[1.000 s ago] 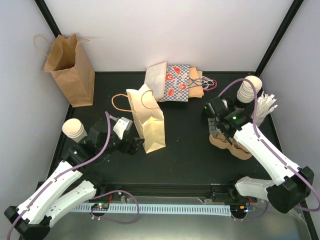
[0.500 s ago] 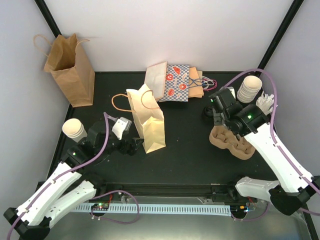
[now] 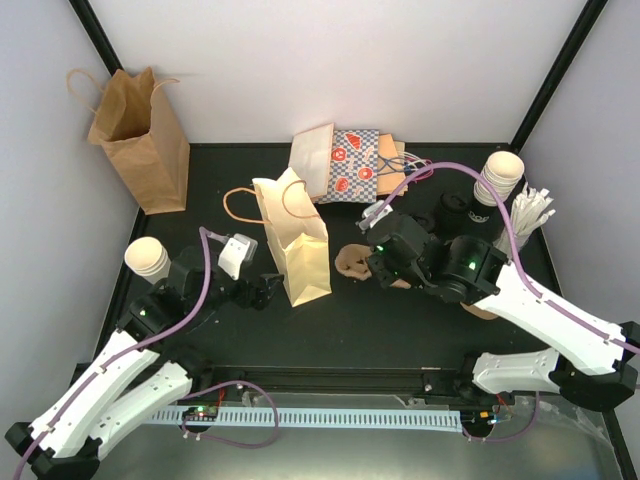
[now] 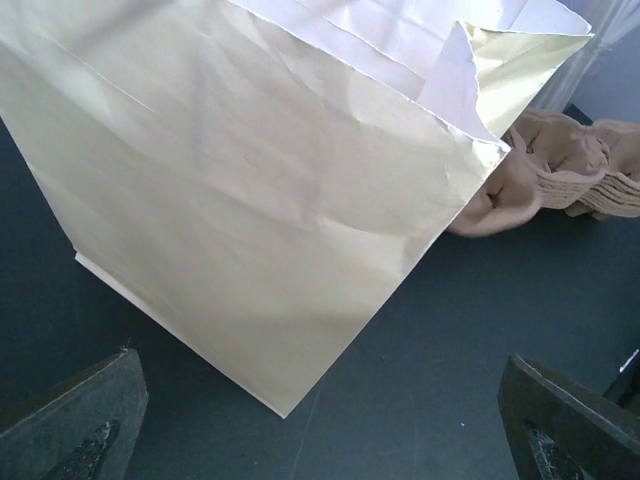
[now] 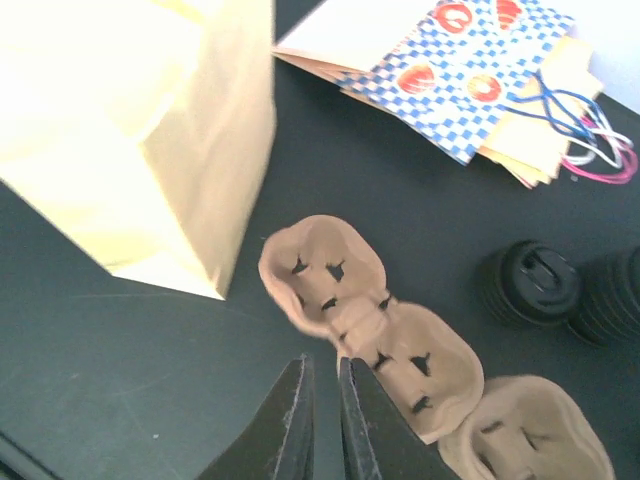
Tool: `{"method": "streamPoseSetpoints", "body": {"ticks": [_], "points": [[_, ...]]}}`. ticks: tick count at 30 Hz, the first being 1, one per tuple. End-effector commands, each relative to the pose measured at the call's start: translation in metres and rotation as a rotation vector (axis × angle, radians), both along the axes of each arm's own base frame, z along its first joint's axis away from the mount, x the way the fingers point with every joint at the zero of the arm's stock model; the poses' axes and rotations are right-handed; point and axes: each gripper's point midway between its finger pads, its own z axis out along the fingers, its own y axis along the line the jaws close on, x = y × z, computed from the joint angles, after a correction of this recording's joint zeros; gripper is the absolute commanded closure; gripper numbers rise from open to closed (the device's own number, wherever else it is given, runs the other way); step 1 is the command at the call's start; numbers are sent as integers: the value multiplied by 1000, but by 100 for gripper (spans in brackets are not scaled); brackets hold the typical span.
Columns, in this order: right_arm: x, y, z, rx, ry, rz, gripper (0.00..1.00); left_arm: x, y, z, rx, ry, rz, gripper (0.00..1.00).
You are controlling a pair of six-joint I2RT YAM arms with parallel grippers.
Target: Pack the takeout coffee
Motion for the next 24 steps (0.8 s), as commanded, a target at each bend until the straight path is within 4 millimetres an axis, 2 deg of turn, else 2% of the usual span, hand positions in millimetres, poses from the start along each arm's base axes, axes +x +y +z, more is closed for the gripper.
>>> {"method": "streamPoseSetpoints", "body": {"ticks": [1, 3, 7, 11, 14, 15, 17, 18, 21, 24], "points": [[-5, 30, 8, 78, -17, 103, 88, 3, 3, 4, 1, -20, 20, 1], [-3, 27, 4, 67, -15, 83, 85, 3, 2, 3, 3, -17, 19, 1], [5, 7, -6, 21, -26, -37, 74, 3, 2, 2, 7, -14, 19, 1], [4, -1, -24, 29, 24, -84, 72, 4, 2, 1, 9, -13, 19, 1], [5, -7, -39, 64, 73, -116, 65, 4, 2, 1, 8, -14, 20, 1], [6, -10, -46, 76, 95, -135, 58, 4, 2, 2, 8, -14, 20, 1], [11, -21, -58, 106, 127, -194, 34, 4, 2, 2, 8, -15, 20, 1], [17, -32, -65, 119, 138, -246, 28, 3, 2, 2, 7, -14, 19, 1], [28, -52, -84, 200, 196, -332, 28, 3, 2, 2, 7, -13, 18, 1], [35, -62, -100, 299, 248, -374, 31, 3, 2, 2, 6, -15, 17, 1]]}}
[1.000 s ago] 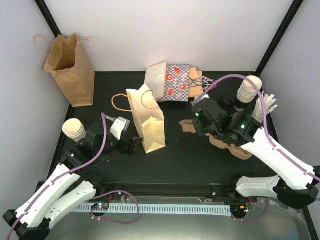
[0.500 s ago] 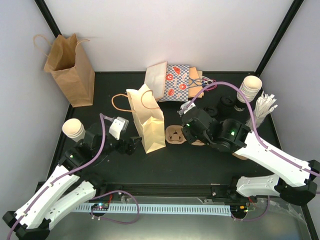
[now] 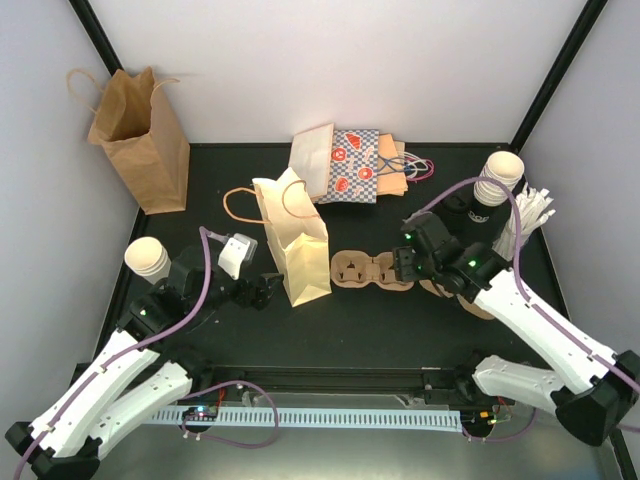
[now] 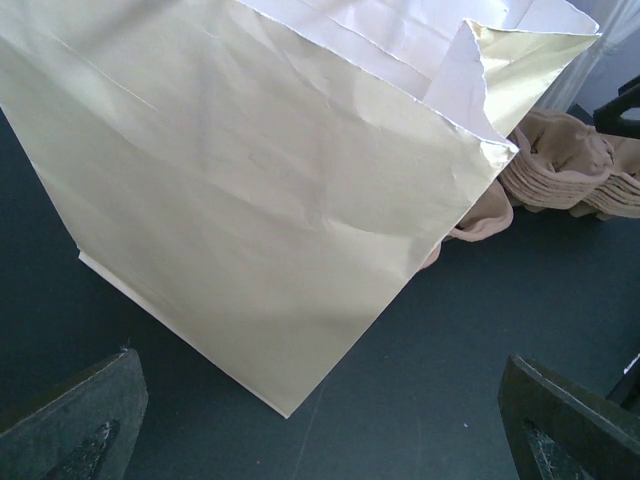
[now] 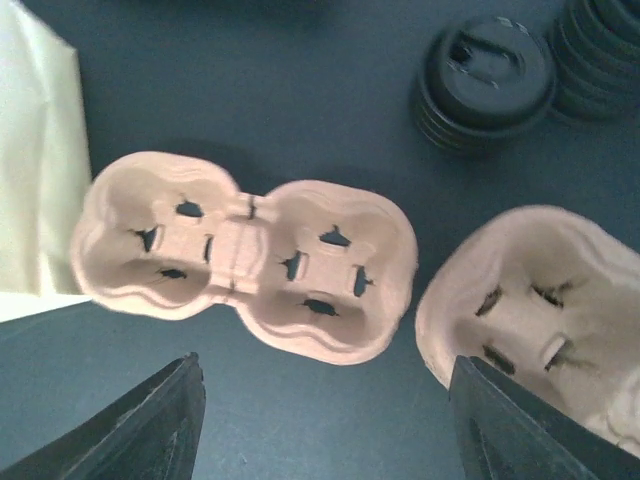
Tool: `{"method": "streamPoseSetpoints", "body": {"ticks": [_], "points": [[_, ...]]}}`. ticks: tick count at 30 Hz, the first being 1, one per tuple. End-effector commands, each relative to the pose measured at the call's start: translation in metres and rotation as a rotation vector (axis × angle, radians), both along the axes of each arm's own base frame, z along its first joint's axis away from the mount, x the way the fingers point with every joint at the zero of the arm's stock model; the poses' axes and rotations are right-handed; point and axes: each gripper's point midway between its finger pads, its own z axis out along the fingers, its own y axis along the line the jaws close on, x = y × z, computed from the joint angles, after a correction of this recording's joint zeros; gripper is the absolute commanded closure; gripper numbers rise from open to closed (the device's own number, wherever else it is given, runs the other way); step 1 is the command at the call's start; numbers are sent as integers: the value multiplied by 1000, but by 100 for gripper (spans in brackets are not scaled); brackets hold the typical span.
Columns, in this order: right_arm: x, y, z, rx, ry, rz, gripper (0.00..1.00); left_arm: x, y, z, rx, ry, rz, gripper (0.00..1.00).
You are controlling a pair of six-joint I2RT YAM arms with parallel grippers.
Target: Pack the takeout coffee
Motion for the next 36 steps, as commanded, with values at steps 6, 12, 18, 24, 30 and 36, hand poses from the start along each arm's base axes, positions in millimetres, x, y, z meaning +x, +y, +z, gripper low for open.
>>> {"method": "streamPoseSetpoints", "body": {"ticks": [6, 12, 18, 24, 30, 36], "points": [[21, -19, -29, 197, 49, -192, 33, 2, 1, 2, 3, -10, 9, 1], [32, -62, -49, 148, 77, -433, 53, 2, 0, 1, 3, -9, 8, 1], [36, -85, -67, 231, 97, -513, 99, 2, 0, 1, 4, -8, 8, 1], [34, -108, -92, 181, 148, -601, 99, 2, 0, 1, 5, -8, 9, 1], [29, -132, -110, 148, 175, -687, 99, 2, 1, 1, 5, -9, 11, 1], [23, -155, -119, 108, 199, -771, 99, 2, 1, 1, 5, -8, 13, 1]]}}
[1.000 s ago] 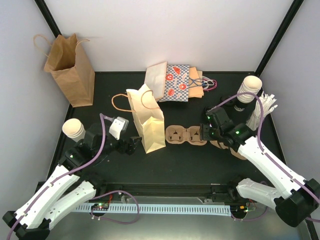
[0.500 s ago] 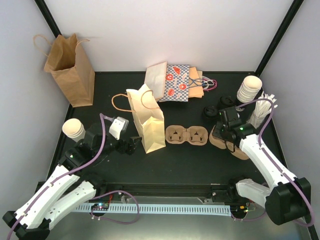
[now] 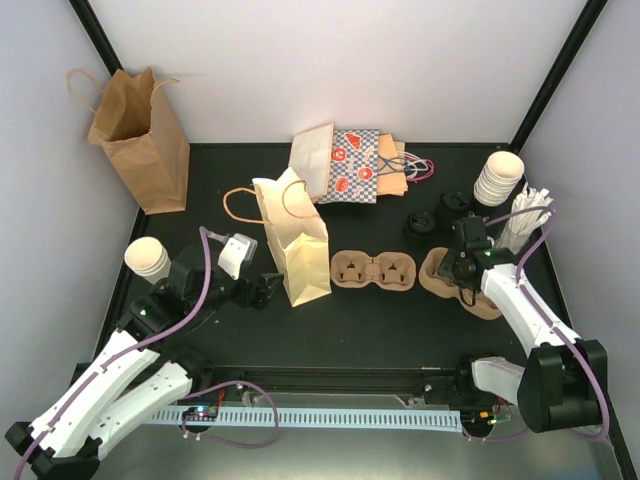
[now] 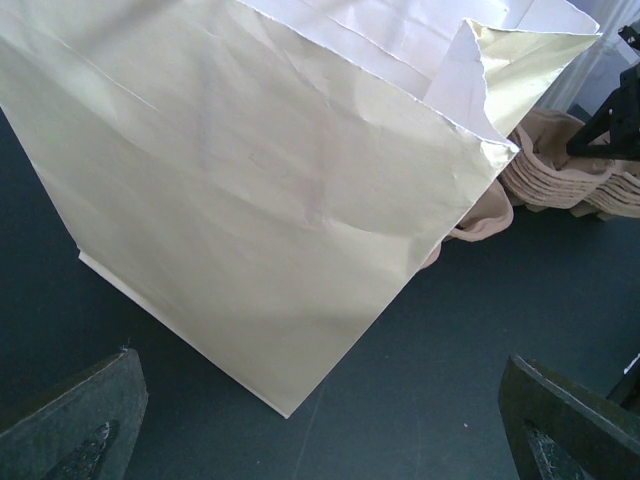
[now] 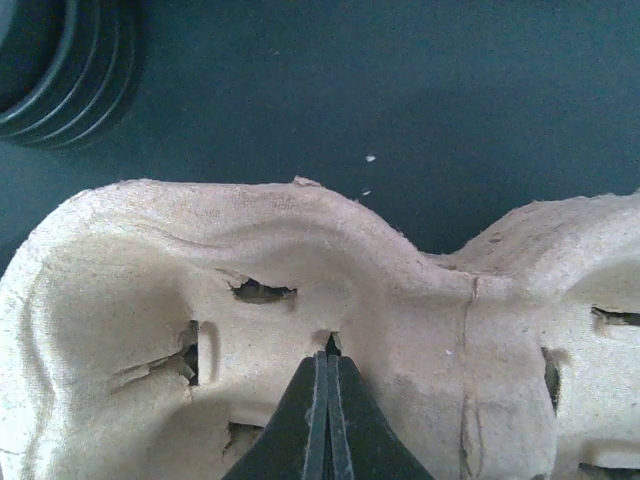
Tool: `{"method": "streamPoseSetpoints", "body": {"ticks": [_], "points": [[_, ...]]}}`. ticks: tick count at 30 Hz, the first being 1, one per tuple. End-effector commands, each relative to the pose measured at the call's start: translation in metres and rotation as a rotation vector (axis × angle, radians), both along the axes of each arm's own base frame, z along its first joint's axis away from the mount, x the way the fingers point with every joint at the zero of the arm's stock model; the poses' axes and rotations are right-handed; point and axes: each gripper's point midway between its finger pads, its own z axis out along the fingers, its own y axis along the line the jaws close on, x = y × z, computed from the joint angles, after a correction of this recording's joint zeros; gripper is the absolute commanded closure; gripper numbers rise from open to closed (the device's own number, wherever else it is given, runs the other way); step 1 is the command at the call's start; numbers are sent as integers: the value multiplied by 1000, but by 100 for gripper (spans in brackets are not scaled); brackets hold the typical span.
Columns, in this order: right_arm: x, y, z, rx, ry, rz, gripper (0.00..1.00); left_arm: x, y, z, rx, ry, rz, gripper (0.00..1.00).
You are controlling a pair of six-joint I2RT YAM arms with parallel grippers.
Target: Pack the takeout coffee
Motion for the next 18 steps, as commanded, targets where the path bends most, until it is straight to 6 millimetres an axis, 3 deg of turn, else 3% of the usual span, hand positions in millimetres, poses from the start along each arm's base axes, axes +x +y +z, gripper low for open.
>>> {"method": "streamPoseSetpoints", "body": {"ticks": [1, 8, 14, 18], "points": [[-2, -20, -2, -37, 3, -84, 99, 2, 1, 0, 5, -8, 13, 1], [-12, -62, 0, -61, 0, -280, 99, 2, 2, 2, 3, -13, 16, 1], [-30, -115, 10, -109, -21, -515, 99, 2, 2, 2, 4, -13, 20, 1], [-31, -118, 20, -103, -53, -513, 99, 2, 3, 2, 3, -13, 22, 1]]}}
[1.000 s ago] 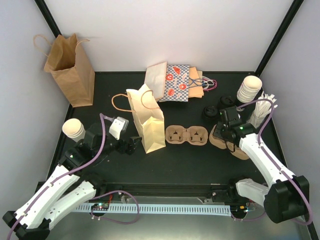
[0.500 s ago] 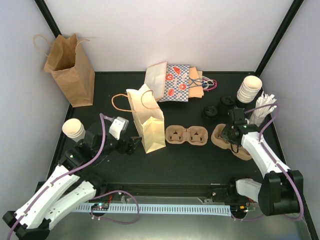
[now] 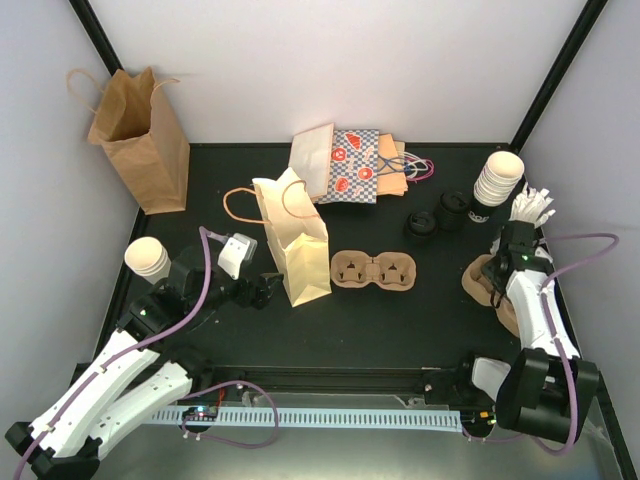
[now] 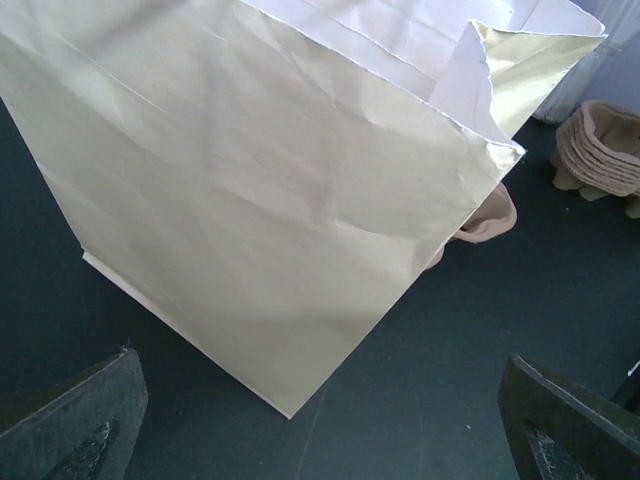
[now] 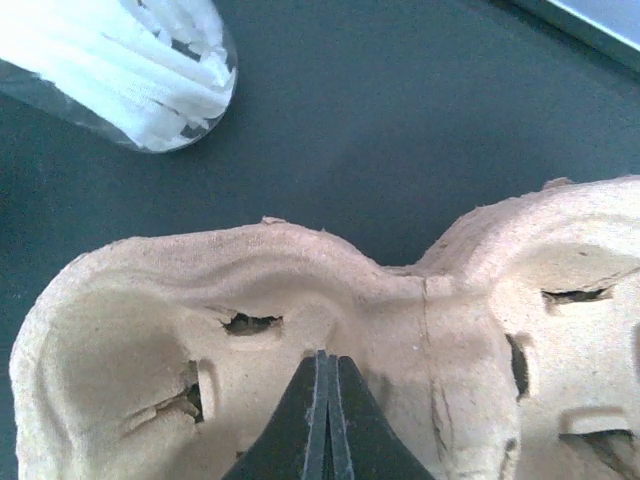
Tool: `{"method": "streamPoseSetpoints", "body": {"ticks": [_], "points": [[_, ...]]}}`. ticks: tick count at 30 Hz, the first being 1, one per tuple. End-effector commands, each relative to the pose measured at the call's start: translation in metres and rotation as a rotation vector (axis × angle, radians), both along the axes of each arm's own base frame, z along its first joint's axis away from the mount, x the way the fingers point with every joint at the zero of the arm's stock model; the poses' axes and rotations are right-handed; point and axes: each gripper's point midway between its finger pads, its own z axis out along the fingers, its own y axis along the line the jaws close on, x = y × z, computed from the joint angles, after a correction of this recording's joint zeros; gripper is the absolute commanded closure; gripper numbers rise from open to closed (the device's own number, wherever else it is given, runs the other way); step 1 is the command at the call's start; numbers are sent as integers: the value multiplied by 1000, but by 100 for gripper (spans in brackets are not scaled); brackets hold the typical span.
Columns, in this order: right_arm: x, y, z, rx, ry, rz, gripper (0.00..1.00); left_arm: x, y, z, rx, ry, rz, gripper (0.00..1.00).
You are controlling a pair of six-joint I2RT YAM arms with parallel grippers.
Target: Pack the takeout coffee
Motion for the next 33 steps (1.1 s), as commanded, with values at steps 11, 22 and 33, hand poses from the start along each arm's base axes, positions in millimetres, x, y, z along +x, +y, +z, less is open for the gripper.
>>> {"method": "streamPoseSetpoints", "body": {"ticks": [11, 22, 33], "points": [[40, 77, 85, 45, -324, 507, 41, 3, 1, 0, 6, -6, 14, 1], [37, 218, 80, 95, -196, 969, 1, 4, 3, 1, 5, -14, 25, 1], [23, 291, 29, 80, -63, 1118, 0, 4, 4, 2, 8, -16, 34, 1]]}}
